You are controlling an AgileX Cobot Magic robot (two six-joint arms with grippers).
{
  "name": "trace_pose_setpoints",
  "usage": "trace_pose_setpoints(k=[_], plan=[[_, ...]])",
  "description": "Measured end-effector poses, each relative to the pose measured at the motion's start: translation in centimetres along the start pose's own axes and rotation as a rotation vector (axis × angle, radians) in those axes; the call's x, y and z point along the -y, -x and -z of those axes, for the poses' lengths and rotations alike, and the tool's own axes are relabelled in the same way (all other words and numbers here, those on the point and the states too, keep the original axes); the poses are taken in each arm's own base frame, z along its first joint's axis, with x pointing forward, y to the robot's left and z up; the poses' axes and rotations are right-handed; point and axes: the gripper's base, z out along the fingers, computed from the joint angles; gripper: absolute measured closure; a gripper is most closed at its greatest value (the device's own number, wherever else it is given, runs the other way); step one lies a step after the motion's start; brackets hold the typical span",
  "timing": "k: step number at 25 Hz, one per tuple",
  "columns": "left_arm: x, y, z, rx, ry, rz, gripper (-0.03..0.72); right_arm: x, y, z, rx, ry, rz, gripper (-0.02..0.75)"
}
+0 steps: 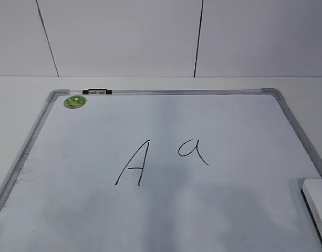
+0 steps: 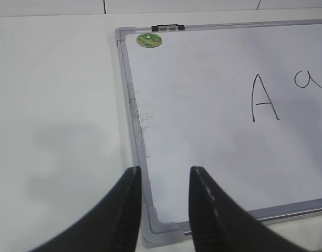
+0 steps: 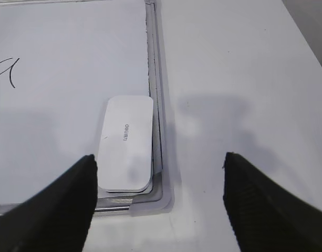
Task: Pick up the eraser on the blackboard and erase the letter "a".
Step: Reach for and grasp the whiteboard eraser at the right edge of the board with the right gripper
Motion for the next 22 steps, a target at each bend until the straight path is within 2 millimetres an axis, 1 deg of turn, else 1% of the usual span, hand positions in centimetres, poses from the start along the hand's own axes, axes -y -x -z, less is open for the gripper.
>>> trace_pose_setpoints(k=[22], plan=[[0.0, 0.0, 0.0, 0.0, 0.0, 0.0, 0.454, 0.0, 0.0, 0.0, 0.0, 0.0, 0.0, 0.145]])
